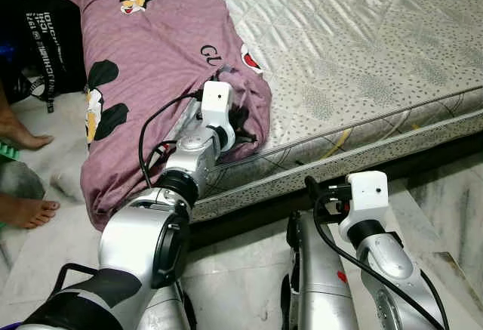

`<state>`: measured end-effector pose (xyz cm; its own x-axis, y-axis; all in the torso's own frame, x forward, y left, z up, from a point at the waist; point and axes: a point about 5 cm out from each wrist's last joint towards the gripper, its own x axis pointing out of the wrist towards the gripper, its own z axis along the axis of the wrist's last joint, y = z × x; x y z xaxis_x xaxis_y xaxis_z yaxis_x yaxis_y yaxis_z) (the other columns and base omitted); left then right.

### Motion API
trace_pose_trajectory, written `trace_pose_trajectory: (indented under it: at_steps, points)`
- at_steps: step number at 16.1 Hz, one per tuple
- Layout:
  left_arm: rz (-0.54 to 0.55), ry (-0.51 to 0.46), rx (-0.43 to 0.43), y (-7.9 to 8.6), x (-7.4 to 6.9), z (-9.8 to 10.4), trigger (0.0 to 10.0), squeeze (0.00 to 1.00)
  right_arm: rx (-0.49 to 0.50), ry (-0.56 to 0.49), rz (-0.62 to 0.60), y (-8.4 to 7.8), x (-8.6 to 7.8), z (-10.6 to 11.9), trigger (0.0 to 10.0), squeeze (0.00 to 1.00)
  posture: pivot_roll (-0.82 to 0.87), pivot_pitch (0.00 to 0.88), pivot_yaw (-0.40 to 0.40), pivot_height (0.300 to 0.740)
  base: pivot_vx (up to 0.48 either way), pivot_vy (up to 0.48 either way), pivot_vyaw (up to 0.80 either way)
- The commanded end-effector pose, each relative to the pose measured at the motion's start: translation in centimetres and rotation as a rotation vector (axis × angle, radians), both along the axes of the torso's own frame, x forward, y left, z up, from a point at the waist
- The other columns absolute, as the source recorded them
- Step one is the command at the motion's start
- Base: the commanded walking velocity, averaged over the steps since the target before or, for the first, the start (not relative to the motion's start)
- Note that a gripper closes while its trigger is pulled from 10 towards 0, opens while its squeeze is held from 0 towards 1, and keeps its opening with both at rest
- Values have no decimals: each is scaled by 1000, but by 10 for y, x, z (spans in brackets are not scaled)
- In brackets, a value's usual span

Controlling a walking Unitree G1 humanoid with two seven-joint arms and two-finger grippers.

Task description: Clean up the room

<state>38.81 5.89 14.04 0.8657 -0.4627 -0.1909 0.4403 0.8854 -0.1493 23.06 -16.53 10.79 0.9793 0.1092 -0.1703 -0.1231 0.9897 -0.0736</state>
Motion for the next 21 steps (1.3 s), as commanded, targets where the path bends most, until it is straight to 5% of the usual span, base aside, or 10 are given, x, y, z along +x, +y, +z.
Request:
trace_pose_trajectory:
  at_steps: [1,5,9,11,13,21]
  points:
    - [-22,22,77,2,-3,-10,0,0,5,8,17,3,-2,-1,10000,0,-159,117,22,493,0,0,0]
    - [-147,-33,168,-25,-10,-9,0,0,6,7,16,3,-2,-1,10000,0,-156,117,23,493,0,0,0]
    - [-170,-134,103,-49,-20,-4,0,0,8,7,14,3,-1,-1,10000,0,-141,114,26,493,0,0,0]
    - [-209,-120,77,-64,-35,-18,0,0,13,8,16,4,1,-2,10000,0,-121,110,25,493,0,0,0]
    - [-311,-123,161,-78,-51,-34,0,0,17,7,22,6,4,-3,10000,0,-116,106,21,493,0,0,0]
    - [-311,-123,161,-78,-51,-34,0,0,17,7,22,6,4,-3,10000,0,-116,106,21,493,0,0,0]
